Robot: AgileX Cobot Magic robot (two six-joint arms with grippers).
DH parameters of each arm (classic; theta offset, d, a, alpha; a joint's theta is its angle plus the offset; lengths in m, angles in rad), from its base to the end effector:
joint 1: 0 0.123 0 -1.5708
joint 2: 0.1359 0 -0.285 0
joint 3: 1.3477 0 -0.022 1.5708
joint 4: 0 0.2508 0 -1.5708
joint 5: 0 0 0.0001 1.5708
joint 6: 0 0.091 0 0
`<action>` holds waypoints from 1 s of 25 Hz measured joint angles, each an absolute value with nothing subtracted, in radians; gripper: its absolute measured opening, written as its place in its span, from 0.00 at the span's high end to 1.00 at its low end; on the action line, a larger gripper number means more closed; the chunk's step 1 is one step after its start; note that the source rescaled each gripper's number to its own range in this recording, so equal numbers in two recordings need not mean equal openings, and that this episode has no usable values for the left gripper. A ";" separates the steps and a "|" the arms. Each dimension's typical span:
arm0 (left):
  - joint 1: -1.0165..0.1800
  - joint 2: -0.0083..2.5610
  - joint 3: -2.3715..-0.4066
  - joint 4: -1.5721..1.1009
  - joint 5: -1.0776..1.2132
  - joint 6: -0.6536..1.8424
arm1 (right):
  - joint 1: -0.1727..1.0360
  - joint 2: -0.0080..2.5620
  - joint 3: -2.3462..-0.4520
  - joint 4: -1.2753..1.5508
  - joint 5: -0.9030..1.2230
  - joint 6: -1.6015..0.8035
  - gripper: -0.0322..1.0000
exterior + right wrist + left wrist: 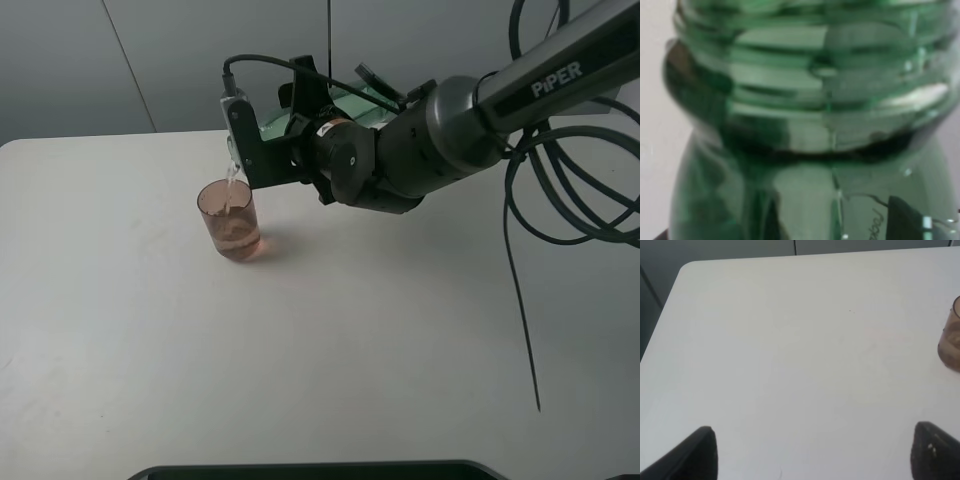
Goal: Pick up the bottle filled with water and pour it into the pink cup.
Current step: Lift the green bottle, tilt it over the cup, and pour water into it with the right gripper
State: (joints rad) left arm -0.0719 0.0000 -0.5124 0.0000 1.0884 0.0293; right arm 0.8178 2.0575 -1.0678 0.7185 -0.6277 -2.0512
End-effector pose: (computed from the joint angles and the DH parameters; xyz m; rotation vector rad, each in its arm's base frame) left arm -0.0074 0.0005 0.2785 0.1042 2.0571 -0.0264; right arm 0.3102 0.2796 0.1383 -1.6988 1.1043 -0.7883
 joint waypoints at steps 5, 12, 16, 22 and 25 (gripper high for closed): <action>-0.072 0.000 -0.512 0.000 1.088 0.029 | 0.818 2.057 -1.068 0.719 -0.628 -2.075 0.97; -0.072 0.000 -0.512 0.000 1.088 0.029 | 0.818 2.057 -1.069 0.719 -0.628 -2.079 0.97; -0.072 0.000 -0.512 0.000 1.088 0.029 | 0.818 2.057 -1.070 0.719 -0.630 -2.079 0.97; -0.072 0.000 -0.512 0.000 1.088 0.029 | 0.818 2.057 -1.070 0.719 -0.630 -2.079 0.97; -0.072 0.000 -0.512 0.000 1.088 0.029 | 0.818 2.057 -1.070 0.719 -0.630 -2.079 0.97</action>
State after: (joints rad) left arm -0.0719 0.0000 -0.5124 0.0000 1.0884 0.0293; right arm 0.8178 2.0575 -1.0702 0.7185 -0.6296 -2.0794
